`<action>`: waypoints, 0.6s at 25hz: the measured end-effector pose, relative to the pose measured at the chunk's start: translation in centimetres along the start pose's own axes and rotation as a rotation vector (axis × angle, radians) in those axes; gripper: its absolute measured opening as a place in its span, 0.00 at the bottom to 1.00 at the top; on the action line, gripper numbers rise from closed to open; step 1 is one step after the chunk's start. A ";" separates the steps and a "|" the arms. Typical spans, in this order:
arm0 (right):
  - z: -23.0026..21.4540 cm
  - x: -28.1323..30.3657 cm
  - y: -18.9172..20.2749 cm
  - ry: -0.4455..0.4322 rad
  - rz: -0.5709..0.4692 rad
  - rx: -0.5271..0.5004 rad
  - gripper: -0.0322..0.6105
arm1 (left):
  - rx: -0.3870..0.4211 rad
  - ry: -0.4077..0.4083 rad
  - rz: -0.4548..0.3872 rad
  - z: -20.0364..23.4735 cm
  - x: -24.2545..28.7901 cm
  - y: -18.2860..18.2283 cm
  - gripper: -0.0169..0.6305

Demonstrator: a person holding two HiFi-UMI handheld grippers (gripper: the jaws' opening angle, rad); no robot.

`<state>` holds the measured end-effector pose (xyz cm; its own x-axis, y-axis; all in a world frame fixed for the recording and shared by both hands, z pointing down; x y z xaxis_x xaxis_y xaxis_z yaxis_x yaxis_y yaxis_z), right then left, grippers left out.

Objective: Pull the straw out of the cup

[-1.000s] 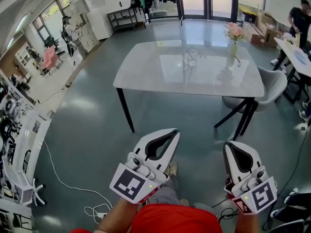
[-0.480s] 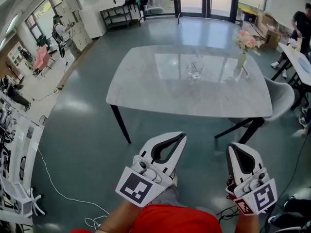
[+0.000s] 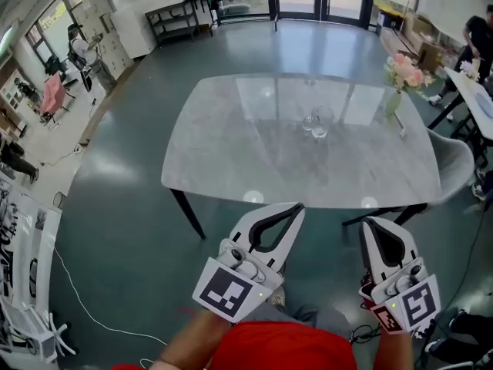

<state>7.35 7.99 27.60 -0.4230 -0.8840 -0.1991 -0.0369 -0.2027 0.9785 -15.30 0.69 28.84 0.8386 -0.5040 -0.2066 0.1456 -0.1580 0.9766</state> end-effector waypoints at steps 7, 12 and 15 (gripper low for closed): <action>-3.8 4.0 1.3 -0.006 0.035 -0.031 0.05 | -0.013 -0.014 -0.003 2.9 4.6 1.8 0.04; -6.4 7.5 3.1 -0.030 0.048 -0.047 0.05 | -0.011 -0.054 0.005 5.8 6.8 3.6 0.04; -8.2 9.6 4.2 -0.040 0.054 -0.061 0.07 | -0.005 -0.082 0.019 7.5 8.1 4.6 0.04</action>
<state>10.53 -4.81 29.31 -0.4589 -0.8770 -0.1425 0.0418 -0.1816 0.9825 -11.74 -10.46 31.25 0.7954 -0.5749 -0.1917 0.1329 -0.1432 0.9807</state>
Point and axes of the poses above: the fingertips, and each gripper's own axes: x forward along the fingers, z to its left, y out of its underside, the point moved 10 cm from there along -x, backward along the fingers, and after that the axes turned 10 degrees about -z, right-handed, at the moved point
